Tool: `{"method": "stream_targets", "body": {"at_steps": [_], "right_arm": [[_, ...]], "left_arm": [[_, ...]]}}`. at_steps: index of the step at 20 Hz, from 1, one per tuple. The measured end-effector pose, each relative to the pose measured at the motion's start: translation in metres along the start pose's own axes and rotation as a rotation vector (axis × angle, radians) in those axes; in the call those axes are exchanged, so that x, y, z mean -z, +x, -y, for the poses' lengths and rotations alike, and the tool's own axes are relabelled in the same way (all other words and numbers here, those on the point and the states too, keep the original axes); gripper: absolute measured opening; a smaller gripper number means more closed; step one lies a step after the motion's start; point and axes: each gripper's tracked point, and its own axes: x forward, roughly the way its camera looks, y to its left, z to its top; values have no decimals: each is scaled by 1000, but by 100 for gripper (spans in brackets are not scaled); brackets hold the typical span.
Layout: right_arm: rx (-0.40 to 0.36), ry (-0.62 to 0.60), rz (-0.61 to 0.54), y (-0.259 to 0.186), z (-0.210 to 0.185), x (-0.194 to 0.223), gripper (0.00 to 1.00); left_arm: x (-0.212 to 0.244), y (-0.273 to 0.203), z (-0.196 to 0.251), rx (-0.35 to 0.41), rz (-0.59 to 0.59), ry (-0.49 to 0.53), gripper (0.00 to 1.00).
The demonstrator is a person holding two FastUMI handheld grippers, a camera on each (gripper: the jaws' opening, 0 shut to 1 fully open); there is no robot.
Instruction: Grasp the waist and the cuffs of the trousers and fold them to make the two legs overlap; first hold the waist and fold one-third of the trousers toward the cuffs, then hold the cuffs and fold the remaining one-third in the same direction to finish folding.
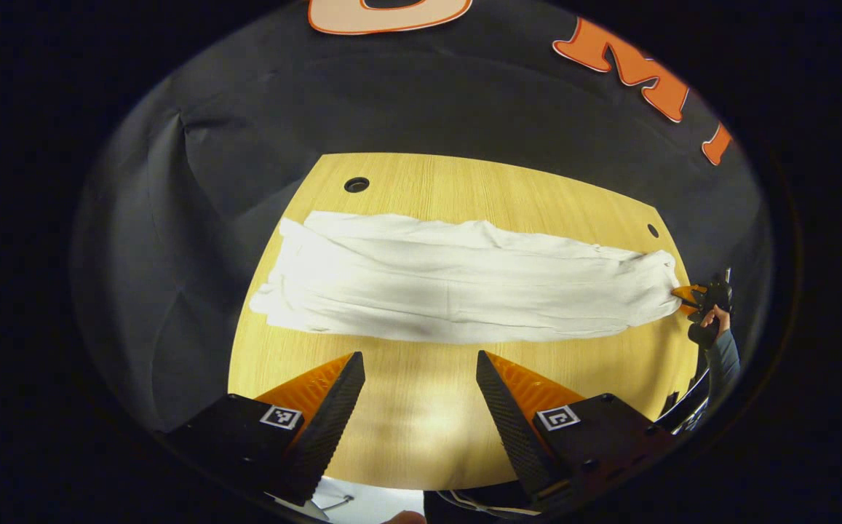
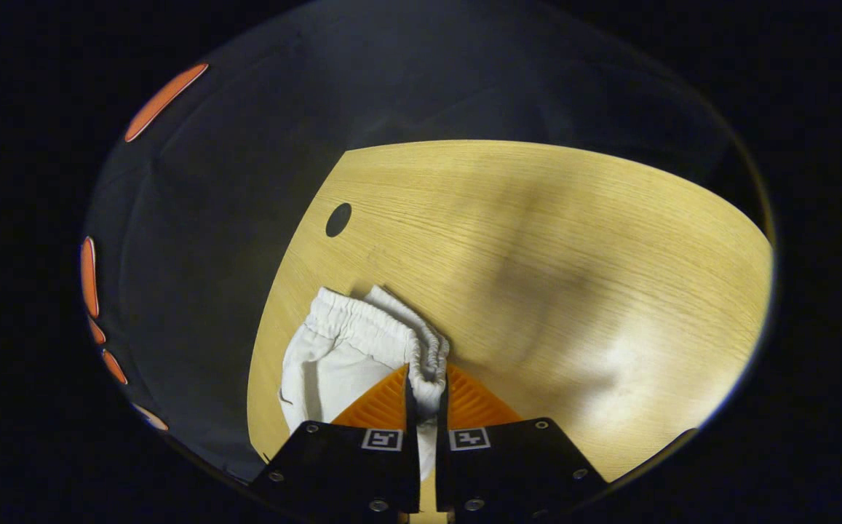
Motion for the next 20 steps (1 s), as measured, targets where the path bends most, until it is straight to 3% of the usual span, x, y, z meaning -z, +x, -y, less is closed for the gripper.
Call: {"method": "stream_targets", "body": {"at_steps": [13, 20], "right_arm": [[-155, -229, 211, -99, -40, -9, 8], [-207, -324, 268, -118, -43, 7, 8]], "left_arm": [[-1, -2, -3, 55, -29, -23, 100], [-2, -2, -4, 113, -53, -74, 100]]}}
